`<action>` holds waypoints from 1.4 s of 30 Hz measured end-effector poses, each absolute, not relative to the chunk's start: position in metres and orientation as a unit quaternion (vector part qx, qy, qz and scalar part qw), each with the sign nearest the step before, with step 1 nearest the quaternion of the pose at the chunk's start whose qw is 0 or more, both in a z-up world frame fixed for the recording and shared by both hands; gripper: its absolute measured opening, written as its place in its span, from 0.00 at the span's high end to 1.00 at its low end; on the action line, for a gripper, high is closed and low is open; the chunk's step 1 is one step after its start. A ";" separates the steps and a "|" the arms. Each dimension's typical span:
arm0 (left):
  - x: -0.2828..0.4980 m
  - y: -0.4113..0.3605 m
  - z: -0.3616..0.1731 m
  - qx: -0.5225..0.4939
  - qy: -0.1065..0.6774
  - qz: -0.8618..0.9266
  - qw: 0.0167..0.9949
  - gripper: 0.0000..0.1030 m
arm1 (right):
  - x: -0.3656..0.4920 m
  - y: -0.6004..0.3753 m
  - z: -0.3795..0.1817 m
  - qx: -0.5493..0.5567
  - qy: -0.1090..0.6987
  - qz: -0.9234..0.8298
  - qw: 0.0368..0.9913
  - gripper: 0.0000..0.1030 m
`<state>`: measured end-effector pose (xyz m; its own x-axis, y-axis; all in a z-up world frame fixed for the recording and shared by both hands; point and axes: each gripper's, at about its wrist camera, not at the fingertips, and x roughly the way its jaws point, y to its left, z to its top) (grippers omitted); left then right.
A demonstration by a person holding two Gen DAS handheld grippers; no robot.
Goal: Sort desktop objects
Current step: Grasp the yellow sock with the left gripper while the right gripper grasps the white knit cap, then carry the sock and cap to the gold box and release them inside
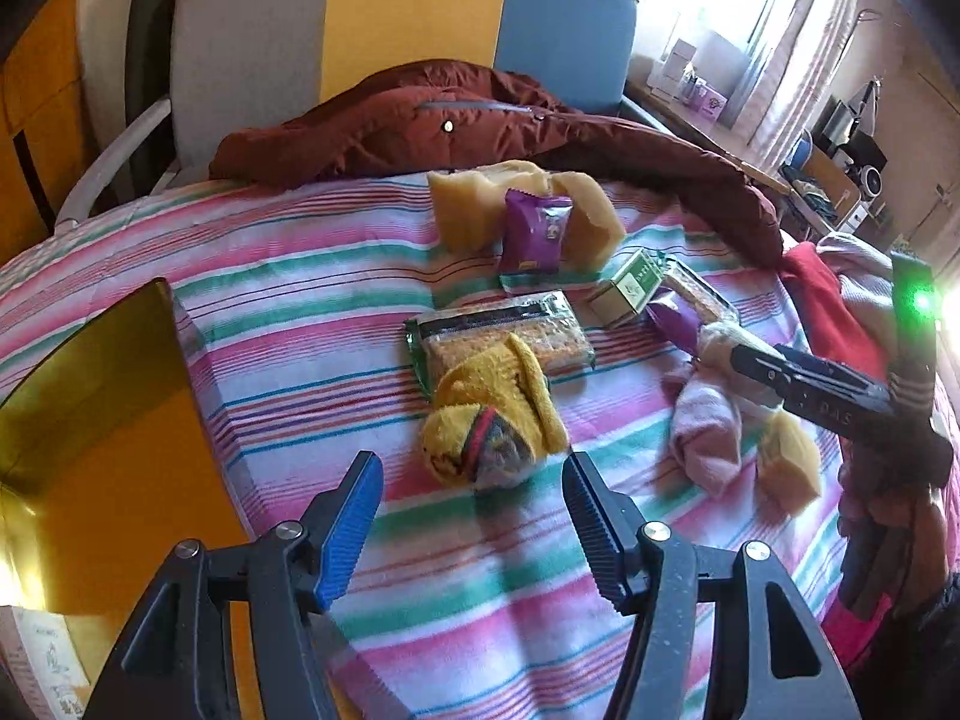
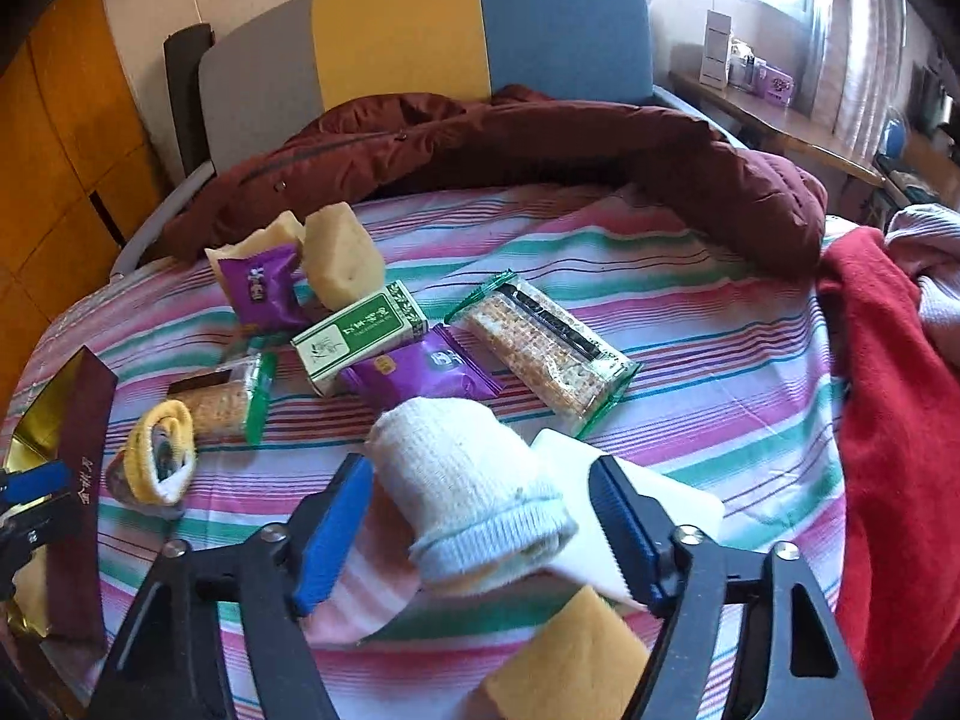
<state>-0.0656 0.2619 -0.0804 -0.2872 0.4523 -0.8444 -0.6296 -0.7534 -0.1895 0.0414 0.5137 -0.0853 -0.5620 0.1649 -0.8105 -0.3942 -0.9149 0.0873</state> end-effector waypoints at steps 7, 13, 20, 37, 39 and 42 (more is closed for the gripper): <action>-0.079 0.284 -0.099 -0.511 0.087 0.785 0.338 0.36 | 0.033 0.509 -0.092 -0.447 0.122 0.875 0.141 0.40; -0.086 0.299 -0.116 -0.530 0.089 0.777 0.328 0.36 | 0.034 0.511 -0.092 -0.450 0.129 0.874 0.131 0.43; -0.076 0.304 -0.114 -0.496 0.115 0.791 0.338 0.59 | 0.035 0.510 -0.089 -0.451 0.130 0.875 0.121 0.49; -0.045 0.257 -0.068 -0.444 0.081 0.827 0.335 0.64 | 0.051 0.492 -0.056 -0.389 0.152 0.906 0.075 0.50; -0.041 0.248 -0.061 -0.434 0.081 0.836 0.327 0.64 | 0.051 0.487 -0.054 -0.384 0.149 0.909 0.068 0.50; -0.037 0.231 -0.051 -0.420 0.076 0.848 0.313 0.64 | 0.052 0.480 -0.051 -0.379 0.145 0.912 0.058 0.50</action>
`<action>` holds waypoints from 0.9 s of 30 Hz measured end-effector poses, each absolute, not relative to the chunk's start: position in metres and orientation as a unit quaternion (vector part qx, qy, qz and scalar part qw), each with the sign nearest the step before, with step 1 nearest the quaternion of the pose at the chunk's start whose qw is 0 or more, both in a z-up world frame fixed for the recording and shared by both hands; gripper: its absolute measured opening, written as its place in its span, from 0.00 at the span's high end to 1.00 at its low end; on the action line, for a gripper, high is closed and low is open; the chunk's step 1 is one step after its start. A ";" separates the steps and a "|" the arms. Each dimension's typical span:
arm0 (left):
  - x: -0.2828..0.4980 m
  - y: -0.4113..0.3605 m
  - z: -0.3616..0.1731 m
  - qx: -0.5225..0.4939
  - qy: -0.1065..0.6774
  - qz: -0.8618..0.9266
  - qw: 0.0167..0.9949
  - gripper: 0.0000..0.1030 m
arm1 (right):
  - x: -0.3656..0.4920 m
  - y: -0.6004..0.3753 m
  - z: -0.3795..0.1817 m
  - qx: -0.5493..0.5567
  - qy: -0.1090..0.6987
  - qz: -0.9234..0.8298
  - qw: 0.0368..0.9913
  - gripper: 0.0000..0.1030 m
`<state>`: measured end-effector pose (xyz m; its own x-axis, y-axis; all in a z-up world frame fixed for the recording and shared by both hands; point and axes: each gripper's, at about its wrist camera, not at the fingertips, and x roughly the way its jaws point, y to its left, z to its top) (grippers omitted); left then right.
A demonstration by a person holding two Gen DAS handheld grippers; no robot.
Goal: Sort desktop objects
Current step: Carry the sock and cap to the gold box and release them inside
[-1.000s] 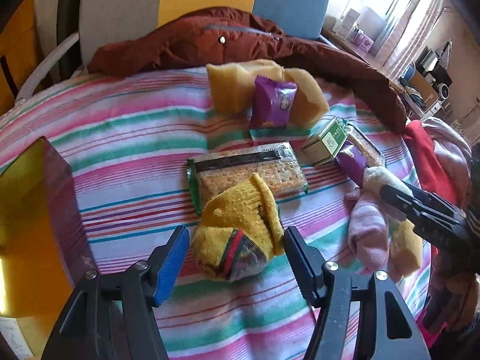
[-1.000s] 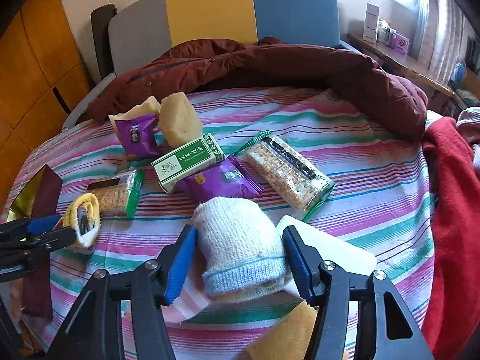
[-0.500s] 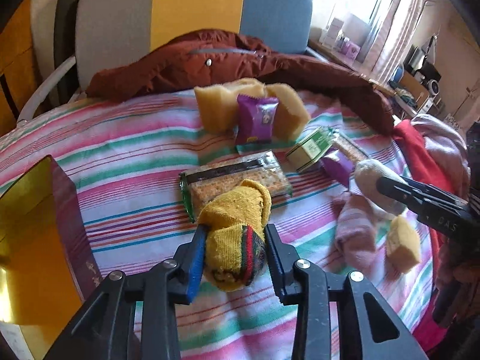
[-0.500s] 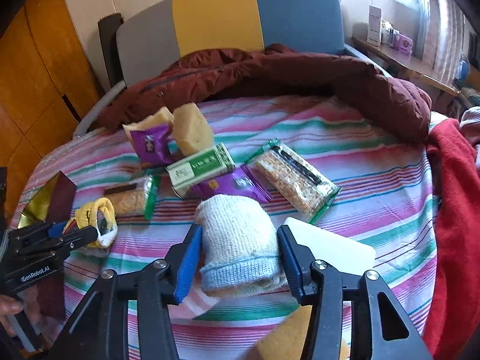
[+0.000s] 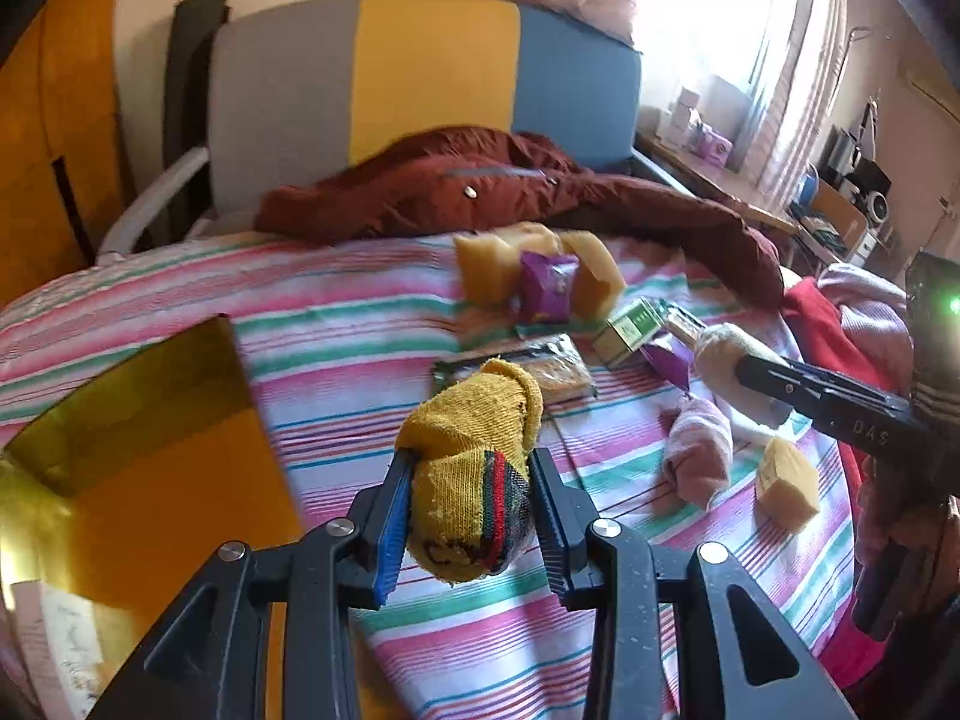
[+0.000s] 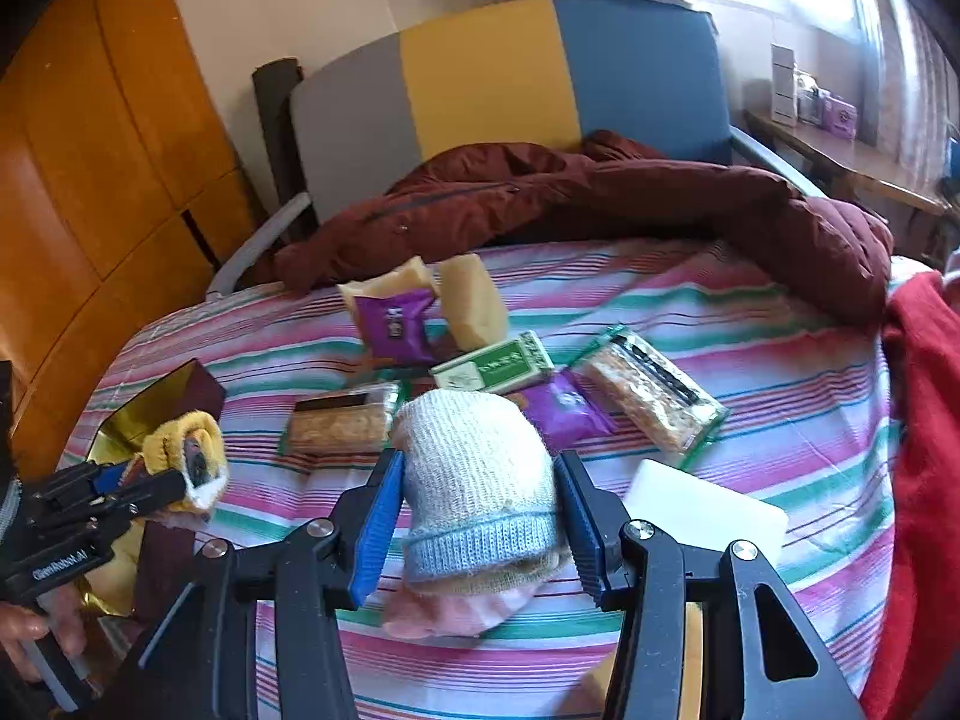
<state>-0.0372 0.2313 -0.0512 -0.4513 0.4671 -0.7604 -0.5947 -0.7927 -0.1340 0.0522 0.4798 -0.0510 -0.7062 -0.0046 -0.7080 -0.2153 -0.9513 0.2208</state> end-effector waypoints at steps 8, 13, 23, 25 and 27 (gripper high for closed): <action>-0.033 0.178 -0.031 -0.393 0.068 0.881 0.256 0.64 | 0.048 0.446 -0.046 -0.379 0.128 0.916 0.021 0.50; -0.035 0.145 -0.027 -0.385 0.058 0.893 0.225 0.64 | 0.042 0.411 -0.042 -0.383 0.121 0.916 -0.009 0.50; -0.050 0.083 -0.029 -0.386 0.029 0.906 0.173 0.64 | 0.023 0.316 -0.032 -0.382 0.120 0.912 -0.094 0.50; -0.057 0.069 -0.029 -0.386 0.019 0.908 0.161 0.64 | 0.019 0.298 -0.032 -0.384 0.119 0.909 -0.108 0.50; -0.067 0.052 -0.027 -0.386 0.007 0.911 0.148 0.64 | 0.012 0.274 -0.032 -0.391 0.115 0.905 -0.126 0.50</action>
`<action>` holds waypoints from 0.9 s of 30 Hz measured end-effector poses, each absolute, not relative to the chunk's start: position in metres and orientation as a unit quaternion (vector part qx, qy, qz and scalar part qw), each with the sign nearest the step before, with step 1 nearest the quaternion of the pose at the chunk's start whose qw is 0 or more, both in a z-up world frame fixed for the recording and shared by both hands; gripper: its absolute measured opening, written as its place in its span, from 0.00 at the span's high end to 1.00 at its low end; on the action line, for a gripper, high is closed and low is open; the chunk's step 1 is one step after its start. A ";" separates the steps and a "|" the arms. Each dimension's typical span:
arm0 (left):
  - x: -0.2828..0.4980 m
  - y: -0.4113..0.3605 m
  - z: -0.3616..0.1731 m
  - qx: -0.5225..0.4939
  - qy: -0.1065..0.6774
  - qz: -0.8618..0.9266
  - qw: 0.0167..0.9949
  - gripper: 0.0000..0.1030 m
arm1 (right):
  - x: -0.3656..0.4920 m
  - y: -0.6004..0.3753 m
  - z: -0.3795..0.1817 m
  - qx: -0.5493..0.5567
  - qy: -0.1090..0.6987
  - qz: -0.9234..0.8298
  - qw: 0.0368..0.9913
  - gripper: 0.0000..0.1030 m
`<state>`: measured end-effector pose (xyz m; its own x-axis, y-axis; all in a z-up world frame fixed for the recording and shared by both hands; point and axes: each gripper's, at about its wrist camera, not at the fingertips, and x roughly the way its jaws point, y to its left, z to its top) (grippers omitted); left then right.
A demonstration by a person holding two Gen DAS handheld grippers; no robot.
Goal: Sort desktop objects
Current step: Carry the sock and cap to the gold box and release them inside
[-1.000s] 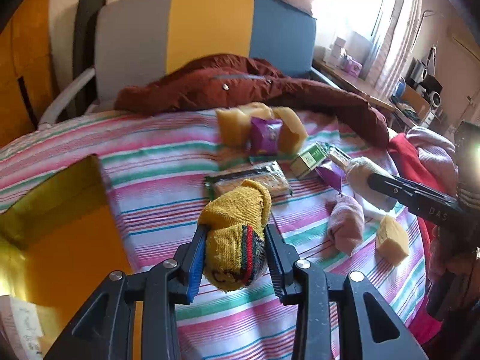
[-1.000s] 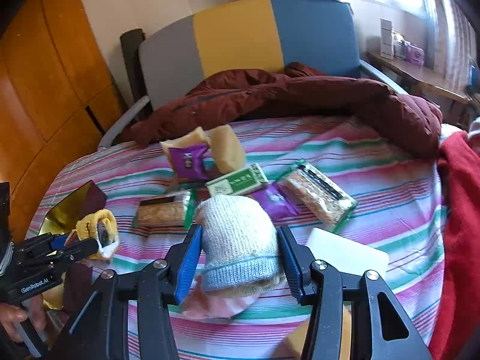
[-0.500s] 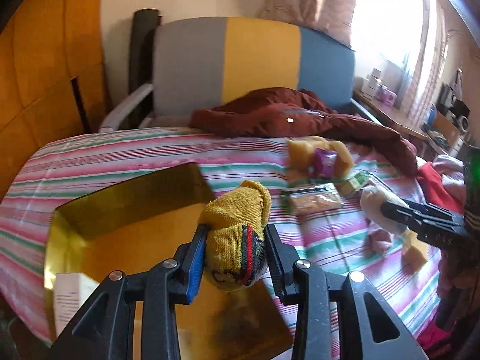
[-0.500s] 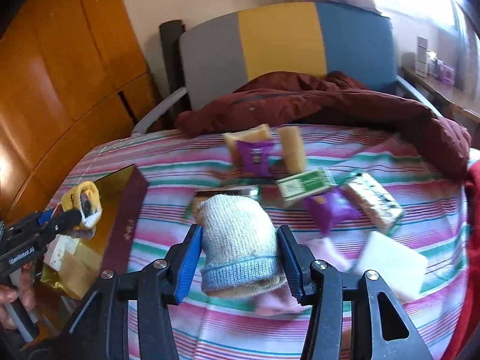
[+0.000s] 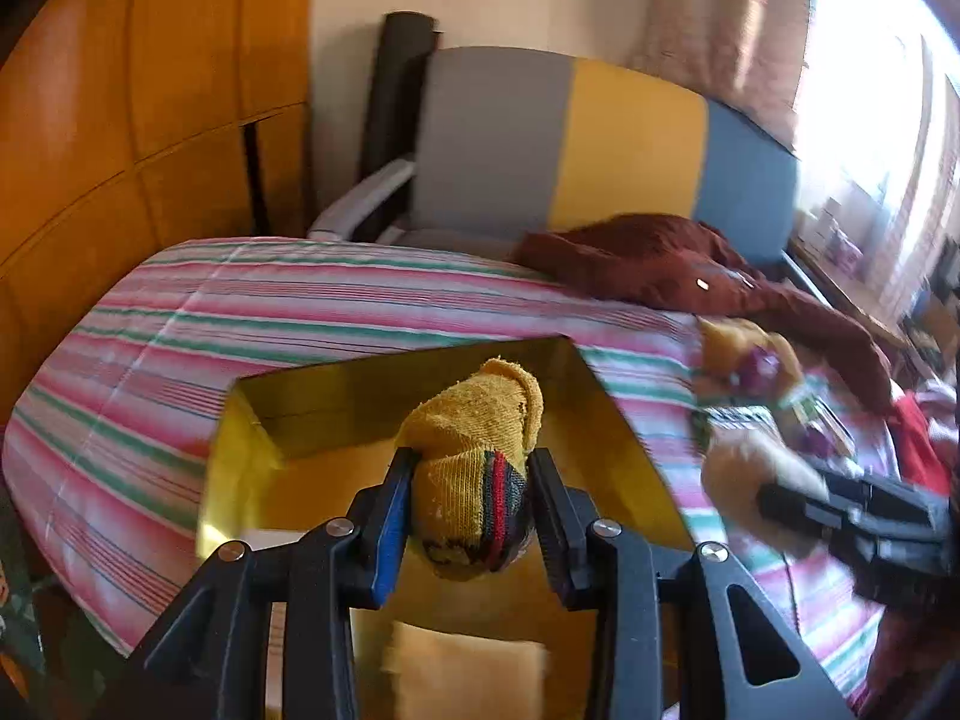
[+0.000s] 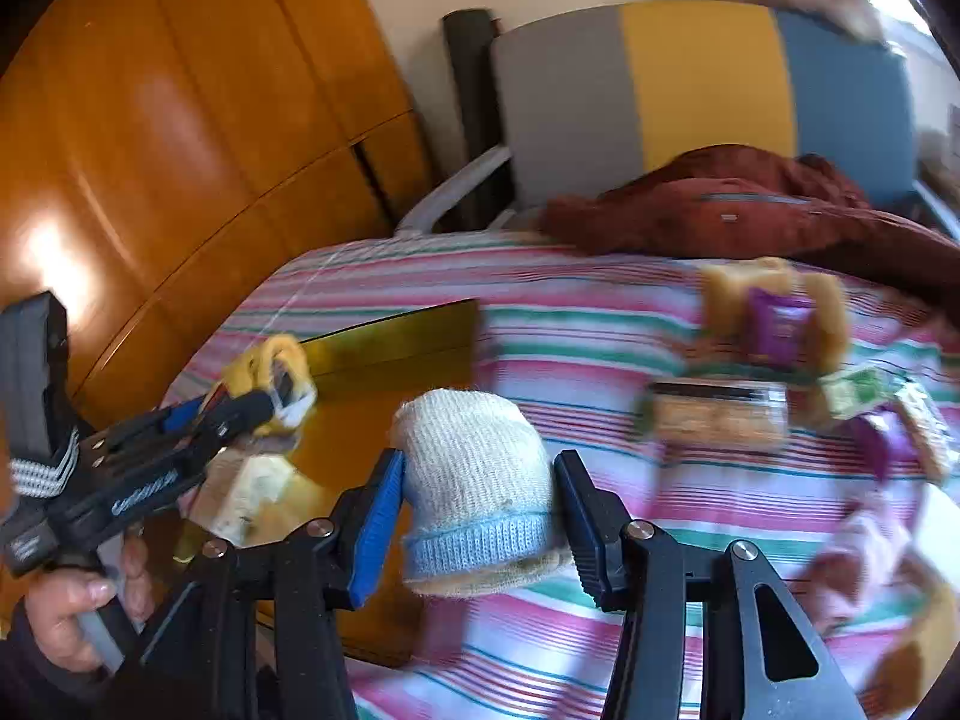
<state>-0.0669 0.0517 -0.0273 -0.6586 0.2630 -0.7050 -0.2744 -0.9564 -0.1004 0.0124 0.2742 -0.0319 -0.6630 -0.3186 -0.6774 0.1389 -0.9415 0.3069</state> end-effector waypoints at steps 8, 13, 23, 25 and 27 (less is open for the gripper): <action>-0.109 -0.007 -0.040 -0.406 -0.015 0.909 0.093 0.64 | -0.012 0.209 -0.047 0.417 -0.114 -0.886 0.166 0.50; -0.127 -0.022 -0.057 -0.423 -0.020 0.903 0.072 0.61 | -0.032 0.185 -0.057 0.435 -0.133 -0.873 0.175 0.50; -0.119 -0.045 -0.070 -0.435 -0.052 0.897 0.063 0.52 | -0.047 0.149 -0.073 0.458 -0.161 -0.848 0.212 0.46; -0.113 -0.045 -0.068 -0.432 -0.055 0.898 0.066 0.52 | -0.042 0.148 -0.073 0.459 -0.150 -0.851 0.209 0.46; -0.106 -0.045 -0.064 -0.427 -0.058 0.900 0.070 0.52 | -0.037 0.150 -0.071 0.457 -0.145 -0.853 0.207 0.46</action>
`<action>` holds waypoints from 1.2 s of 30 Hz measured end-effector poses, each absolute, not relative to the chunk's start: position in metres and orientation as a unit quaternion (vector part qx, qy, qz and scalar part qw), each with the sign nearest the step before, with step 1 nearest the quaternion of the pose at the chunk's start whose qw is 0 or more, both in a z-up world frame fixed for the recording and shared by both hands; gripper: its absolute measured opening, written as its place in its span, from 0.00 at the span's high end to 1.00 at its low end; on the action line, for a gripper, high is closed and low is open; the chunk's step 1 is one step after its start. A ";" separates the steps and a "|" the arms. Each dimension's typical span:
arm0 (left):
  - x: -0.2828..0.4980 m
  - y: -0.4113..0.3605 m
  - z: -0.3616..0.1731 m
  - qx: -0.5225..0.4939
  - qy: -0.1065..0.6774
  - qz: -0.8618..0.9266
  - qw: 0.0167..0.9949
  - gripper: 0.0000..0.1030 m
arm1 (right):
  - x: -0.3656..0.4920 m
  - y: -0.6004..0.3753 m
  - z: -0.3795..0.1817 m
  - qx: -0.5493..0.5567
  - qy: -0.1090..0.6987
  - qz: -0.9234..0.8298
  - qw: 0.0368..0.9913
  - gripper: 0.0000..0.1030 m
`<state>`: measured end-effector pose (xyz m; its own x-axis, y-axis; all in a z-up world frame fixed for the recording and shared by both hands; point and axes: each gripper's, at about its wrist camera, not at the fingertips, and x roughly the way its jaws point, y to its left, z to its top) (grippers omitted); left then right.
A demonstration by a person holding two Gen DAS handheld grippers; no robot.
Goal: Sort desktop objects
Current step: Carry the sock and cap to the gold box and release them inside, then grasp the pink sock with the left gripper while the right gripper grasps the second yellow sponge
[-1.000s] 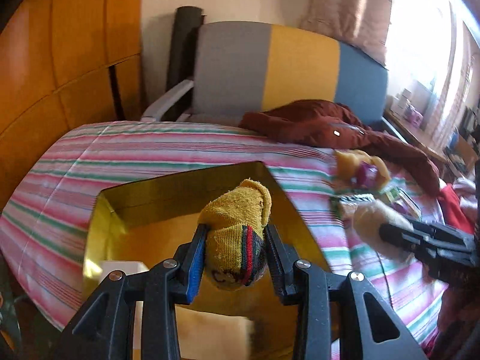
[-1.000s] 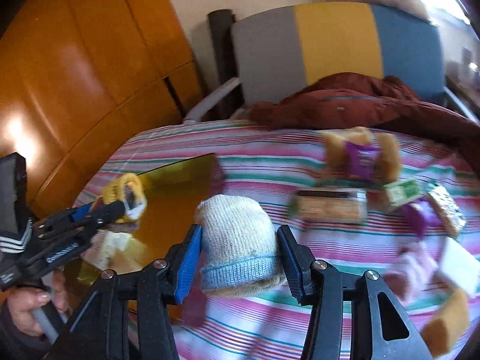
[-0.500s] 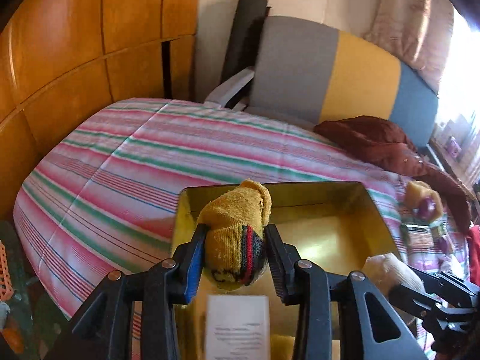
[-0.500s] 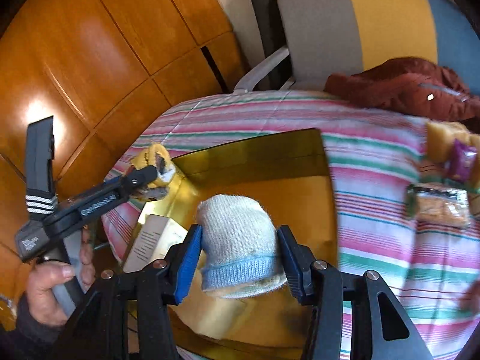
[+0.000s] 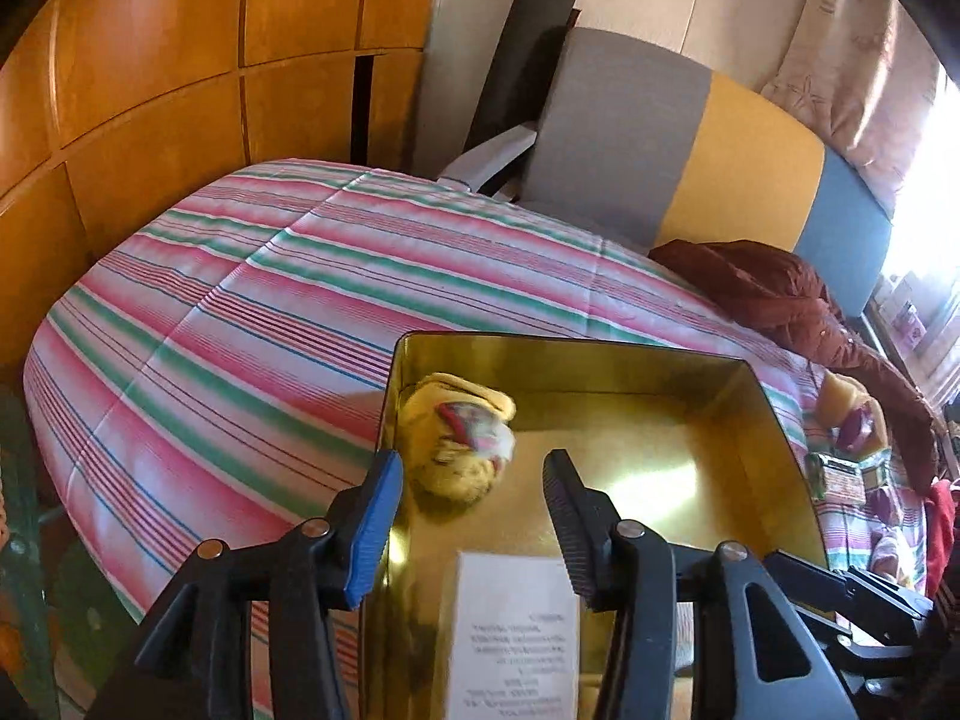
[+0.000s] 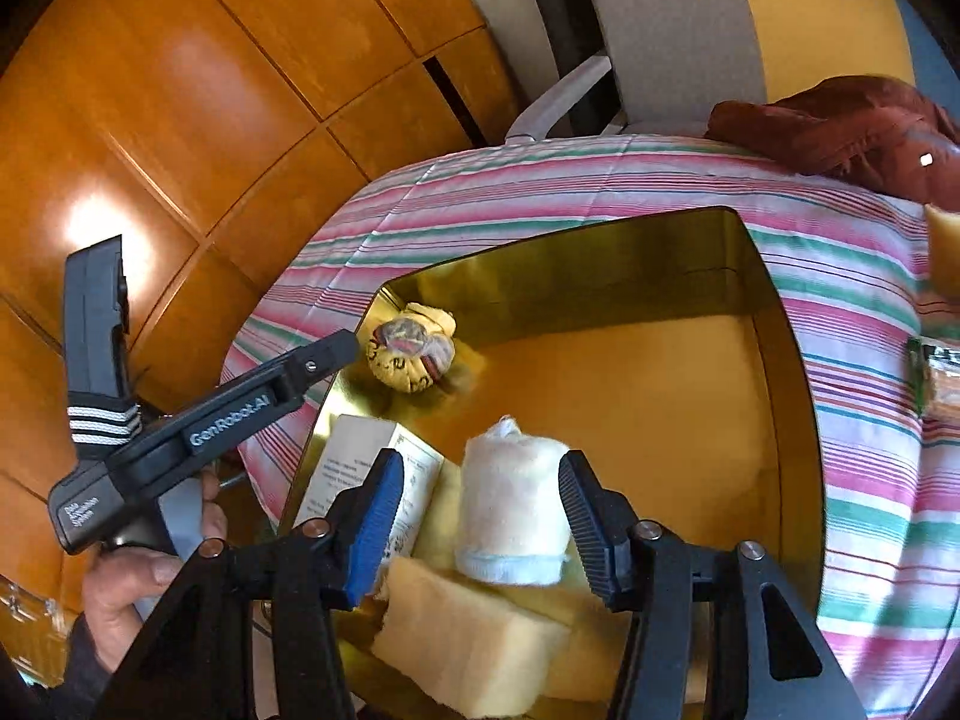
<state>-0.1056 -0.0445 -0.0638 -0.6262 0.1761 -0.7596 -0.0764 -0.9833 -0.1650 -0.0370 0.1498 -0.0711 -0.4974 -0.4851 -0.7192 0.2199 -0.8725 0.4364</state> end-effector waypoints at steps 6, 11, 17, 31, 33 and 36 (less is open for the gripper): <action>-0.086 -0.027 -0.055 -0.420 -0.050 0.900 0.106 0.52 | -0.015 0.164 -0.063 0.442 -0.126 -0.870 0.180 0.41; -0.072 -0.001 -0.048 -0.419 -0.037 0.896 0.145 0.52 | 0.004 0.188 -0.056 0.428 -0.129 -0.882 0.150 0.33; -0.055 0.036 -0.041 -0.416 -0.013 0.889 0.192 0.52 | 0.035 0.242 -0.053 0.419 -0.158 -0.889 0.097 0.29; -0.013 0.144 -0.036 -0.420 0.059 0.849 0.314 0.51 | 0.113 0.406 -0.049 0.410 -0.205 -0.885 -0.084 0.14; -0.009 0.156 -0.036 -0.421 0.064 0.843 0.328 0.51 | 0.125 0.431 -0.047 0.407 -0.215 -0.880 -0.115 0.06; -0.002 0.178 -0.035 -0.420 0.078 0.834 0.349 0.50 | 0.134 0.461 -0.051 0.417 -0.218 -0.867 -0.165 0.01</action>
